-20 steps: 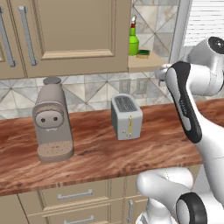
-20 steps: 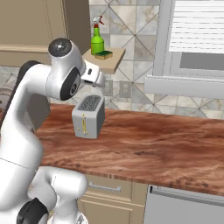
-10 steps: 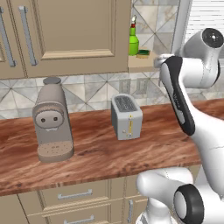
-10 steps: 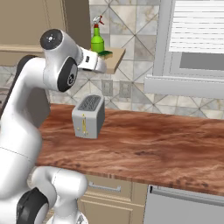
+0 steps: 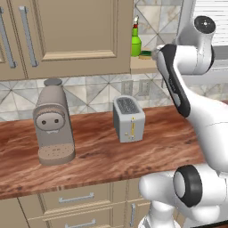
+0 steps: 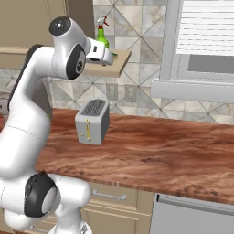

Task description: Locate and retrieve the sponge and spray from the cabinet. Place them next to the sink.

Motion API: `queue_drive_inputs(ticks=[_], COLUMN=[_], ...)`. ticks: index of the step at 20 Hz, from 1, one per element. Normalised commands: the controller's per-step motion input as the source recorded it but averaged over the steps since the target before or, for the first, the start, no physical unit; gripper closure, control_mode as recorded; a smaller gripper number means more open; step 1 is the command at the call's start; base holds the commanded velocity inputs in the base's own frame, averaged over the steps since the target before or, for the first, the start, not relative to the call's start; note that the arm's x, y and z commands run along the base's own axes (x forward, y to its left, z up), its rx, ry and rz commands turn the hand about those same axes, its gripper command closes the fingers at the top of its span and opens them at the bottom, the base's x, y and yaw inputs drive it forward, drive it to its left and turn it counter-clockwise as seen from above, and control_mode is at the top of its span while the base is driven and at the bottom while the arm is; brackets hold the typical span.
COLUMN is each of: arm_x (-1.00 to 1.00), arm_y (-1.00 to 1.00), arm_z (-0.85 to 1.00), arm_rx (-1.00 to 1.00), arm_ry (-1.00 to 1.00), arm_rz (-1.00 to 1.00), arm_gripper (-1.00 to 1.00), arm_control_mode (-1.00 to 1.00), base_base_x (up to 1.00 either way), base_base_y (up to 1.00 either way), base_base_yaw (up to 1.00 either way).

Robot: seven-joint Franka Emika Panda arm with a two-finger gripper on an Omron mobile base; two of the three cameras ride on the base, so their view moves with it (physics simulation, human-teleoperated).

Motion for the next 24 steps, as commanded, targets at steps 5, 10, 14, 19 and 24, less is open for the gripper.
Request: queue_drive_inputs(ticks=[5, 10, 14, 19, 24], arm_x=[0.49, 0.47, 0.44, 0.44, 0.41], arm_y=[0.04, 0.08, 0.00, 0.00, 0.01], arm_z=[-0.01, -0.07, -0.09, -0.05, 0.00], arm_rx=[0.00, 0.00, 0.00, 0.00, 0.00], arm_ry=[0.06, 0.03, 0.05, 0.05, 0.03], arm_rz=[0.00, 0.00, 0.00, 0.00, 0.00], arm_gripper=[-1.00, -1.00, -1.00, -1.00, -1.00], arm_control_mode=[-1.00, -1.00, -1.00, -1.00, -1.00], base_base_x=[0.00, 0.00, 0.00, 0.00, 0.00], base_base_y=[0.00, 0.00, 0.00, 0.00, 0.00], base_base_yaw=[0.00, 0.00, 0.00, 0.00, 0.00])
